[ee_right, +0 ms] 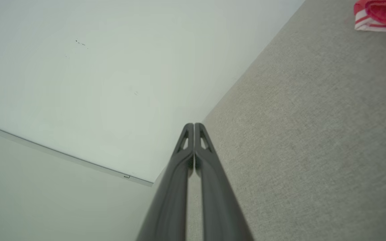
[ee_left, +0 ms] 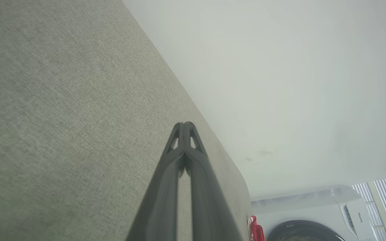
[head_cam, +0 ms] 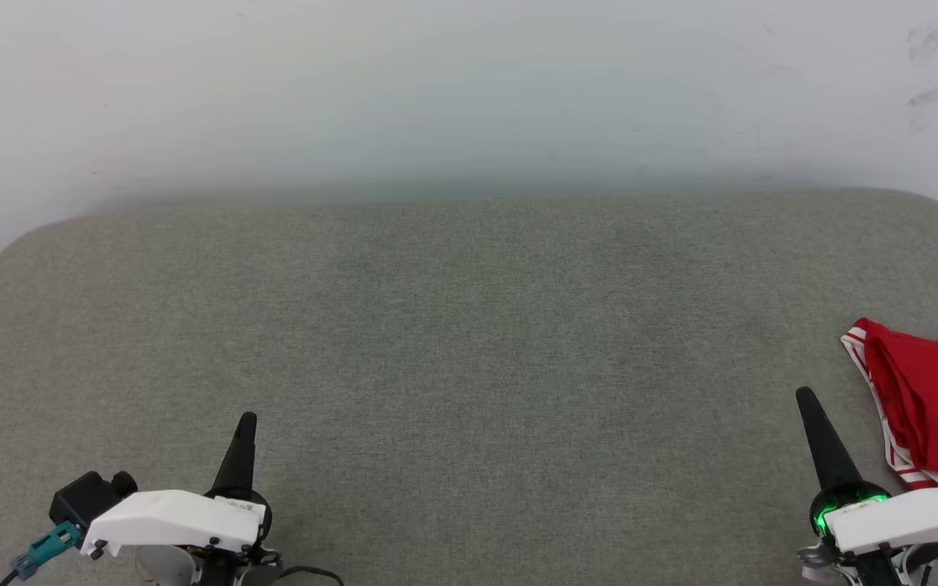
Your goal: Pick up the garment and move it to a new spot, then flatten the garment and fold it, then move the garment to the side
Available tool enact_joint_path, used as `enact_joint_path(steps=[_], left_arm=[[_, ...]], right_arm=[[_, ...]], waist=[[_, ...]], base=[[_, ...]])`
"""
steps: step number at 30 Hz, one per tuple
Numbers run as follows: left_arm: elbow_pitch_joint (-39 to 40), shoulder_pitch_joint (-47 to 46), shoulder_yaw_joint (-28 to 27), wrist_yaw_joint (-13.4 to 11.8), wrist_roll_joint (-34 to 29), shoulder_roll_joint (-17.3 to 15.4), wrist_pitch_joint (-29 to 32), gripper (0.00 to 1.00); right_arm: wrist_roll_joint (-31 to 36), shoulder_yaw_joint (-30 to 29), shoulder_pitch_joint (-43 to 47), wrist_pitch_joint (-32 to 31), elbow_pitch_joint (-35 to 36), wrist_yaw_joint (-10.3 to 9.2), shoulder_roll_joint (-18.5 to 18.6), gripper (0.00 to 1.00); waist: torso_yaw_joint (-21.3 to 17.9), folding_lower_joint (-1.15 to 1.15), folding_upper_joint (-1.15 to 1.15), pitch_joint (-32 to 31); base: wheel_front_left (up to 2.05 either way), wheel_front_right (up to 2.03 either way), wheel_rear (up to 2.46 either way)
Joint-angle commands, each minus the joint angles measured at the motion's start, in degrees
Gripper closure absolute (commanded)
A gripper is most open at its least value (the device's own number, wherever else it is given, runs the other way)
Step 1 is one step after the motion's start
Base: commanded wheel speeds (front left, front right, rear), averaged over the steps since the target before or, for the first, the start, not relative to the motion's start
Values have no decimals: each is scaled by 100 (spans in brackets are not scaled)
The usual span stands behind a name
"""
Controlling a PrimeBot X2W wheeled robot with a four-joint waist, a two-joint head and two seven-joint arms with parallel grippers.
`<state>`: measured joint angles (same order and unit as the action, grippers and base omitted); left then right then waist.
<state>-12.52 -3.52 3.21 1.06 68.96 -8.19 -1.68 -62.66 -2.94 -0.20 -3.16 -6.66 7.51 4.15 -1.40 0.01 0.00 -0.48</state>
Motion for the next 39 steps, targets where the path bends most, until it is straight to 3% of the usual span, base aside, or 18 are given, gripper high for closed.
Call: enact_joint_path(steps=[1,39], left_arm=[[32,-142,-60,59,102,21,26,100],[-96,-252,-666,466,1656,348,550,100]], right_arm=[[-146,-12,-170,-25,12,-1,38,100],[-2163,-139,-492,-154,-498,-3,6,100]], waist=[[2,-1,0,1],[87,-1,0,41]], base=[[0,0,0],[0,0,0]])
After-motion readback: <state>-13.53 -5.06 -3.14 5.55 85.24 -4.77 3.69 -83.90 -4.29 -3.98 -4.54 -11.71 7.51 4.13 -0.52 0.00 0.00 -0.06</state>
